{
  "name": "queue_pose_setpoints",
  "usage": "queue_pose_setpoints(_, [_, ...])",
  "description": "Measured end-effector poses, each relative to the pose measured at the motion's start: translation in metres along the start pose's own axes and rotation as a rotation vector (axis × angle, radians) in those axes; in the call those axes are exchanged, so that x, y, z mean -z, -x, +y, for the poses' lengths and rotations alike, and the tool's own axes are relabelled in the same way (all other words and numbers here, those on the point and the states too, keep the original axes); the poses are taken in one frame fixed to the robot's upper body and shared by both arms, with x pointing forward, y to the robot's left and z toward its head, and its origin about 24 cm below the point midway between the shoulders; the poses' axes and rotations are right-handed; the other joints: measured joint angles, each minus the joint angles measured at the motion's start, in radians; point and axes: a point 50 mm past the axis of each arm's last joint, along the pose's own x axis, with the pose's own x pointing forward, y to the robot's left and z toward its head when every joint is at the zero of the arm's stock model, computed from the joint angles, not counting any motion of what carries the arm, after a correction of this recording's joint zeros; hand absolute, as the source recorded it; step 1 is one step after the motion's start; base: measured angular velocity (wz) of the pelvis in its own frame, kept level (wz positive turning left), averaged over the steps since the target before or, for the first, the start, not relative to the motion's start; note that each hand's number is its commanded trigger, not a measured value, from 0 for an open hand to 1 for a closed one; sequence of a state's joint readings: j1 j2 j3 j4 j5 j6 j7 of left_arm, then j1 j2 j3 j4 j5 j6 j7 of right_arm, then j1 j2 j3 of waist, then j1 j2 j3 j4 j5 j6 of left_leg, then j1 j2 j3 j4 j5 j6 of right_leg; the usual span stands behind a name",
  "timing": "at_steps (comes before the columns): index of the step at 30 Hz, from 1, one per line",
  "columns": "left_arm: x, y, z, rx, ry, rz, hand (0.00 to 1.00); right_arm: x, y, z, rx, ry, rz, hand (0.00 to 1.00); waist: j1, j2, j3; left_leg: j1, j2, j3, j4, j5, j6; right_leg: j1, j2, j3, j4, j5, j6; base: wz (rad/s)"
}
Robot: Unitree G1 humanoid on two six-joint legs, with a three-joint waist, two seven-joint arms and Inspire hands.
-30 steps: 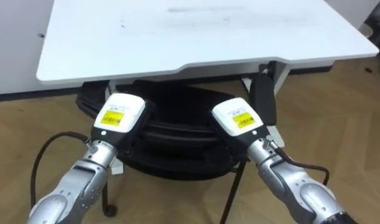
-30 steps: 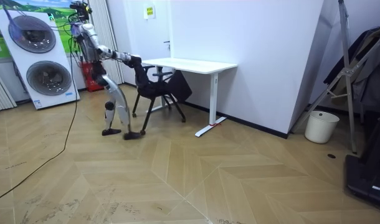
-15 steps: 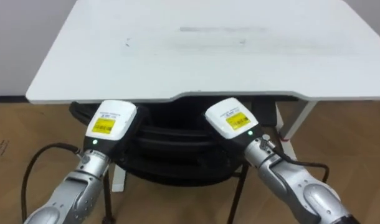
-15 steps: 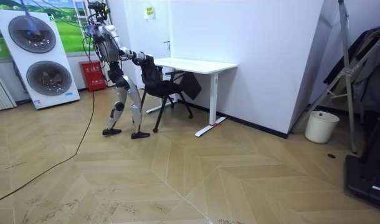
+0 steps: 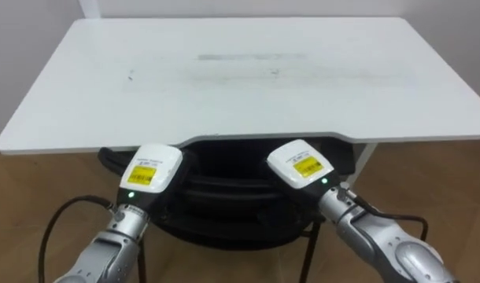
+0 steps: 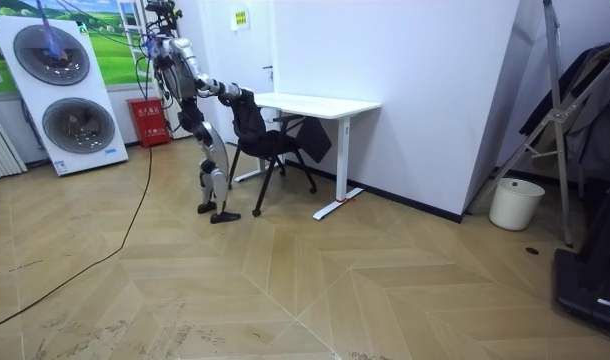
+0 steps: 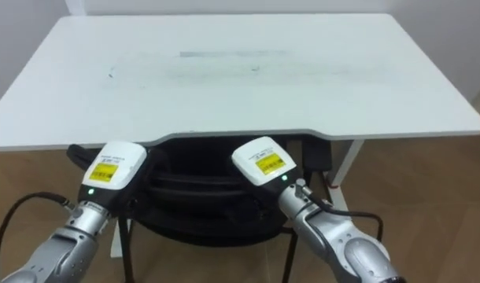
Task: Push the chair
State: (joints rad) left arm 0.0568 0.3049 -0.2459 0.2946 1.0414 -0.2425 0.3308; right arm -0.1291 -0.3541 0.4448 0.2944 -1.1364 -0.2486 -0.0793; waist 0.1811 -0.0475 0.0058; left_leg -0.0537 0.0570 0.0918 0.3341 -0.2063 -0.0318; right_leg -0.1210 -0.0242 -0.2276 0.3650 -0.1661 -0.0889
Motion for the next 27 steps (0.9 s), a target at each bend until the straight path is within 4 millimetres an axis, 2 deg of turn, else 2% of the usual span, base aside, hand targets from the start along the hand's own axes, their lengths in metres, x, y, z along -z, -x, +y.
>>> queue_pose_setpoints(1, [0.000, 0.002, -0.001, -0.006, 0.000, 0.002, 1.00, 0.000, 0.000, 0.000, 0.000, 0.001, -0.002, 1.00, 0.000, 0.001, -0.0050, 0.008, -0.003, 0.010, -0.034, 0.012, 0.001, 0.004, 0.002, 0.005, -0.026, 0.020, 0.007, -0.20])
queue_pose_setpoints(2, [0.000, 0.003, 0.000, -0.013, -0.005, 0.005, 1.00, -0.001, 0.000, 0.000, 0.001, 0.004, -0.005, 1.00, 0.003, 0.000, -0.0063, 0.016, -0.010, 0.018, -0.065, 0.036, 0.003, 0.006, 0.008, 0.012, -0.048, 0.036, 0.006, -0.14])
queue_pose_setpoints(5, [0.002, 0.005, 0.001, -0.014, -0.012, 0.013, 1.00, -0.003, -0.001, -0.001, -0.003, 0.006, -0.008, 1.00, 0.005, -0.005, -0.0067, 0.038, -0.016, 0.016, -0.113, 0.060, 0.003, 0.017, 0.014, 0.020, -0.079, 0.051, 0.005, -0.09])
queue_pose_setpoints(6, [0.002, 0.006, 0.001, -0.012, -0.011, 0.015, 1.00, -0.003, -0.001, -0.001, -0.006, 0.007, -0.008, 0.96, 0.005, -0.005, -0.0066, 0.043, -0.016, 0.016, -0.118, 0.062, 0.003, 0.020, 0.014, 0.020, -0.080, 0.051, 0.005, 0.00])
queue_pose_setpoints(7, [0.003, 0.007, 0.000, -0.010, -0.010, 0.018, 1.00, -0.004, -0.001, 0.000, -0.009, 0.003, -0.008, 0.64, 0.003, -0.004, -0.0064, 0.052, -0.016, 0.014, -0.128, 0.065, 0.003, 0.029, 0.016, 0.020, -0.087, 0.051, 0.005, 0.00])
queue_pose_setpoints(8, [0.003, 0.009, -0.001, -0.008, -0.009, 0.019, 1.00, -0.004, 0.000, 0.001, -0.011, 0.000, -0.008, 0.54, 0.003, -0.003, -0.0061, 0.062, -0.016, 0.014, -0.136, 0.065, 0.003, 0.038, 0.017, 0.020, -0.092, 0.051, 0.005, 0.00])
queue_pose_setpoints(9, [0.003, 0.009, -0.001, -0.007, -0.008, 0.020, 0.82, -0.005, 0.000, 0.001, -0.012, -0.001, -0.009, 0.00, 0.003, -0.003, -0.0063, 0.065, -0.016, 0.015, -0.138, 0.065, 0.003, 0.040, 0.018, 0.021, -0.093, 0.051, 0.005, 0.00])
queue_pose_setpoints(10, [0.002, 0.010, -0.001, -0.009, -0.007, 0.019, 0.38, -0.005, 0.001, 0.001, -0.010, -0.001, -0.011, 0.00, 0.002, -0.001, -0.0057, 0.066, -0.016, 0.015, -0.139, 0.065, 0.003, 0.041, 0.019, 0.022, -0.095, 0.051, 0.005, 0.00])
queue_pose_setpoints(11, [0.002, 0.010, -0.001, -0.009, -0.007, 0.019, 0.03, -0.006, 0.001, 0.001, -0.009, -0.001, -0.012, 0.00, 0.002, -0.001, -0.0057, 0.067, -0.016, 0.015, -0.141, 0.065, 0.003, 0.042, 0.019, 0.022, -0.097, 0.051, 0.005, 0.00])
queue_pose_setpoints(12, [0.002, 0.011, -0.001, -0.009, -0.006, 0.019, 0.00, -0.006, 0.002, 0.001, -0.009, -0.002, -0.012, 0.00, 0.000, 0.000, -0.0053, 0.071, -0.016, 0.014, -0.147, 0.066, 0.003, 0.048, 0.020, 0.022, -0.105, 0.054, 0.007, 0.00])
queue_pose_setpoints(27, [-0.005, 0.009, 0.000, -0.038, 0.136, 0.082, 0.00, -0.006, 0.007, 0.002, -0.011, 0.000, -0.003, 0.00, -0.009, 0.019, -0.0025, 0.083, -0.016, 0.014, -0.159, 0.071, 0.007, 0.067, 0.028, 0.038, -0.127, 0.058, 0.016, 0.03])
